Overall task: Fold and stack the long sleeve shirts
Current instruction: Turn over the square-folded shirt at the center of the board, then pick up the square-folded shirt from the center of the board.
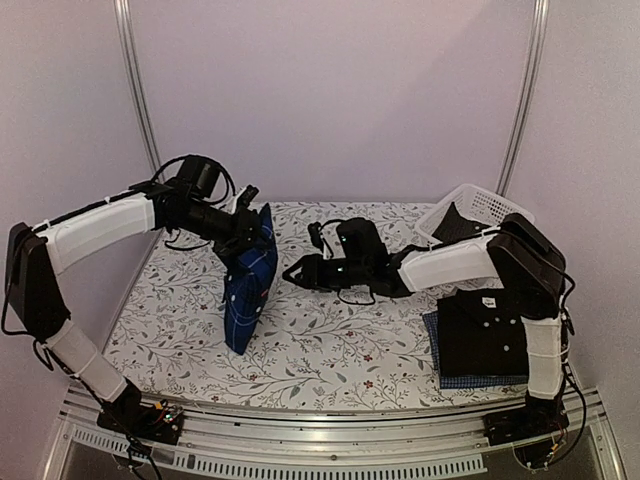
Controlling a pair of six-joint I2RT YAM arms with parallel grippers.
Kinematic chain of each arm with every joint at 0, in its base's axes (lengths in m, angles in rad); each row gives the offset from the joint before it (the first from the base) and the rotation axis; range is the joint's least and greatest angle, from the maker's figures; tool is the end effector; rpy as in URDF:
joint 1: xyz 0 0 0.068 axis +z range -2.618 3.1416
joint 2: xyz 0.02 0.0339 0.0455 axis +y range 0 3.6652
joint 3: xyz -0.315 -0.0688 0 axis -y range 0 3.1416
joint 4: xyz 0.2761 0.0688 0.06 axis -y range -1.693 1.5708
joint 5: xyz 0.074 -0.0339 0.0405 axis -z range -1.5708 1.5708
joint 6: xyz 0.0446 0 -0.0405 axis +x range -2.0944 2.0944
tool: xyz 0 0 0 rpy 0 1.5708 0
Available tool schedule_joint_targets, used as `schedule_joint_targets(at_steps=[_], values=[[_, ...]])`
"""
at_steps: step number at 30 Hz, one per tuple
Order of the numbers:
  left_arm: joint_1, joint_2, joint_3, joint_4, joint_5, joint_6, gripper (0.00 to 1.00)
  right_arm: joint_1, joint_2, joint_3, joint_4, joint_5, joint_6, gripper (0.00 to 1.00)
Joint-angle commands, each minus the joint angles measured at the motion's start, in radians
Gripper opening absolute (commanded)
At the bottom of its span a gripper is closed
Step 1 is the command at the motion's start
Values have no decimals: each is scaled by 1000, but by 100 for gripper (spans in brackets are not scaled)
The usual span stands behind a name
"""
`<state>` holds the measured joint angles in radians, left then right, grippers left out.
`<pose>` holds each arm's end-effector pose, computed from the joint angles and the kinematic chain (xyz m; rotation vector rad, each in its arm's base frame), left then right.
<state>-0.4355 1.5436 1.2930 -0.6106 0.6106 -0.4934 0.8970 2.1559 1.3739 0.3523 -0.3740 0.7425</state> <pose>0.3209 -0.1775 0.3342 0.2230 2.5487 -1.1377 0.3224 0.4299 0.1760 -0.4468 2.2262 1.3484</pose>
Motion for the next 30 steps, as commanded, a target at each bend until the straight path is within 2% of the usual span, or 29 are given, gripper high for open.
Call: schedule_joint_targets(at_steps=[1,3,5,7,9,12,13,15,19,23,28,30], values=[[-147,110,16,153,-40,-93,0,-52,-217,-94,-120,92,-83,44],[-244,201,45,213,-95,-151,1,-81,-345,-169,-179,141,-93,48],[-324,317,130,262,-127,-201,17,-104,-466,-266,-252,214,-110,52],[-384,440,239,262,-148,-219,22,-133,-565,-357,-310,261,-115,56],[-417,531,346,235,-157,-221,35,-158,-662,-437,-338,270,-108,61],[-425,551,415,224,-184,-215,42,-161,-723,-476,-404,252,-115,68],[-421,538,417,224,-203,-211,47,-161,-722,-479,-424,244,-118,70],[-402,502,400,213,-224,-205,50,-156,-712,-489,-434,236,-122,71],[-354,364,261,213,-280,-207,51,-145,-667,-470,-452,232,-134,74],[-259,186,15,239,-309,-212,52,-129,-579,-428,-474,224,-153,76],[-102,-30,-304,292,-265,-207,57,-127,-494,-410,-472,215,-161,78],[-54,-76,-382,312,-224,-195,60,-127,-462,-402,-469,206,-165,79]])
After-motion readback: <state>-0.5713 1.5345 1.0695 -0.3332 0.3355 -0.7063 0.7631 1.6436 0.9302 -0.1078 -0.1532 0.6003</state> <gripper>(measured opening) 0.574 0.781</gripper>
